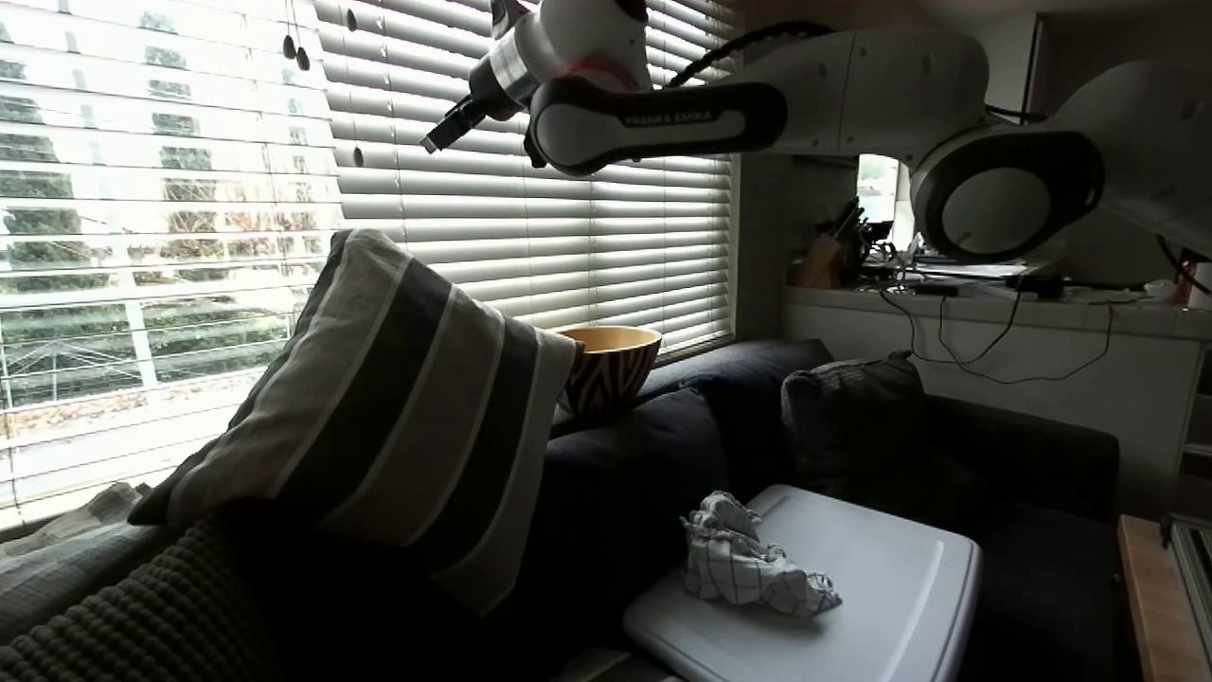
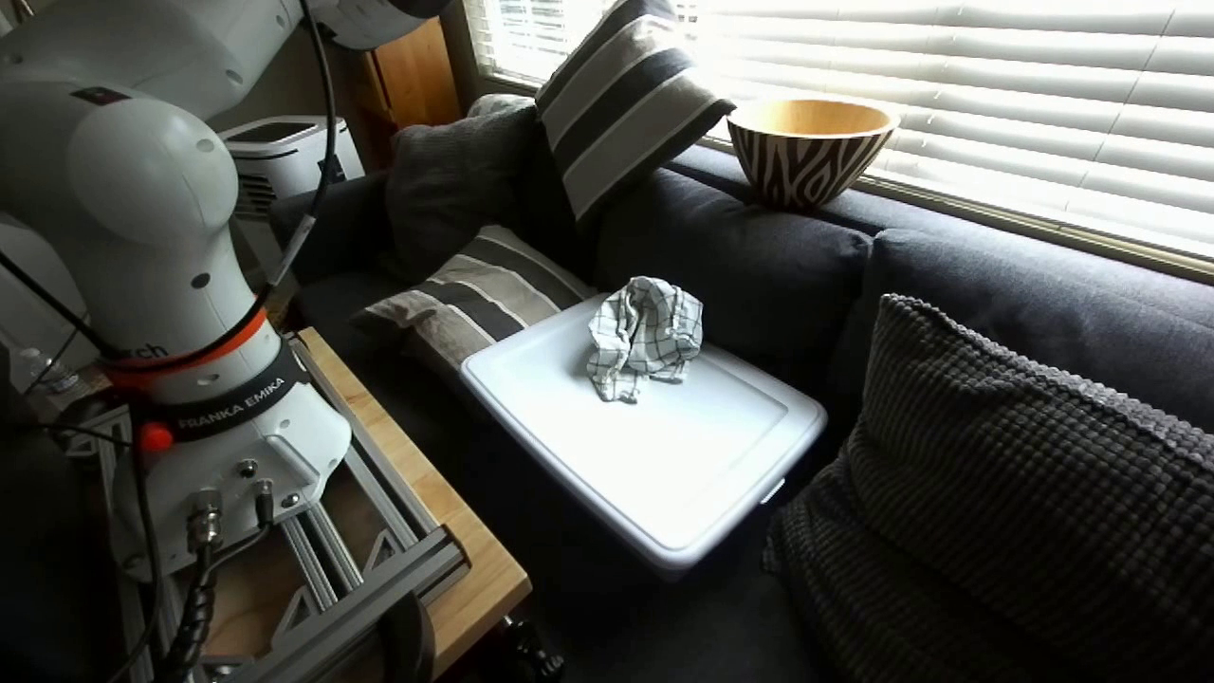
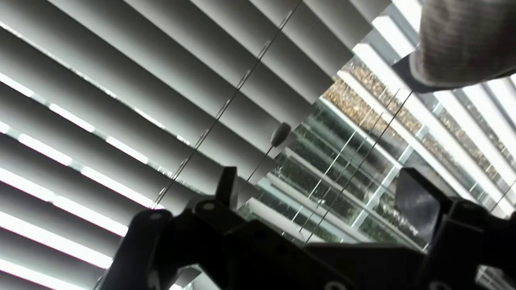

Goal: Pick up the top striped pillow and place it on top of the gray couch pillow on the far left

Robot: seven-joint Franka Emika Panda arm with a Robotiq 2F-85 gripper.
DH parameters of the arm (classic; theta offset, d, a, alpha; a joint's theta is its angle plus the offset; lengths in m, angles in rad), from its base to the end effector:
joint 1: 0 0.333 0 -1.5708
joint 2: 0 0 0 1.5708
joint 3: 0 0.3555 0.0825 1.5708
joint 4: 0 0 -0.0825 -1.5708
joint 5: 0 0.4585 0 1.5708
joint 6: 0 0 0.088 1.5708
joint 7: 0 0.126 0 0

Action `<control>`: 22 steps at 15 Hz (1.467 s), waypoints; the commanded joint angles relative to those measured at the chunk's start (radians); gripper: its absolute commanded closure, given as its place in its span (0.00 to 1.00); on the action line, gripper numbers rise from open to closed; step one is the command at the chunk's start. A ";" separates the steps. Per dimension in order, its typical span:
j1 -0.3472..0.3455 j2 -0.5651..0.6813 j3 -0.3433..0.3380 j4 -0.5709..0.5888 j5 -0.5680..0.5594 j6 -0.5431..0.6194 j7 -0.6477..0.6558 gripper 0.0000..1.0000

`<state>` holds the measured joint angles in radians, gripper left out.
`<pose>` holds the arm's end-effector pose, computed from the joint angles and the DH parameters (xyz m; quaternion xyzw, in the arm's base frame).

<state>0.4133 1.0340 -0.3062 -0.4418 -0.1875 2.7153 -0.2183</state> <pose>0.8876 0.3145 0.6196 0.7364 0.3026 0.5789 0.1759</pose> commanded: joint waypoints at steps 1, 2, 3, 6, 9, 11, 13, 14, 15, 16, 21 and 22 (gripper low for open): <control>0.020 -0.084 0.086 -0.033 -0.063 -0.251 -0.066 0.00; 0.021 -0.109 0.098 -0.034 -0.070 -0.329 -0.081 0.00; 0.021 -0.134 0.117 -0.038 -0.069 -0.407 -0.102 0.00; -0.008 -0.203 0.212 -0.047 -0.016 -0.606 -0.169 0.00; -0.069 -0.243 0.297 -0.056 0.042 -0.748 -0.203 0.00; -0.119 -0.251 0.337 -0.062 0.085 -0.830 -0.204 0.00; -0.161 -0.229 0.377 -0.034 0.134 -0.912 -0.211 0.00; -0.183 -0.214 0.398 -0.017 0.164 -0.952 -0.224 0.00; -0.205 -0.202 0.420 -0.009 0.195 -0.984 -0.231 0.00; -0.222 -0.197 0.433 -0.010 0.214 -1.024 -0.242 0.00; -0.226 -0.170 0.374 0.025 0.138 -1.123 -0.237 0.00; -0.227 -0.167 0.372 0.025 0.135 -1.124 -0.237 0.00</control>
<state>0.1862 0.8450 0.0616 -0.4579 -0.0492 1.6111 -0.4545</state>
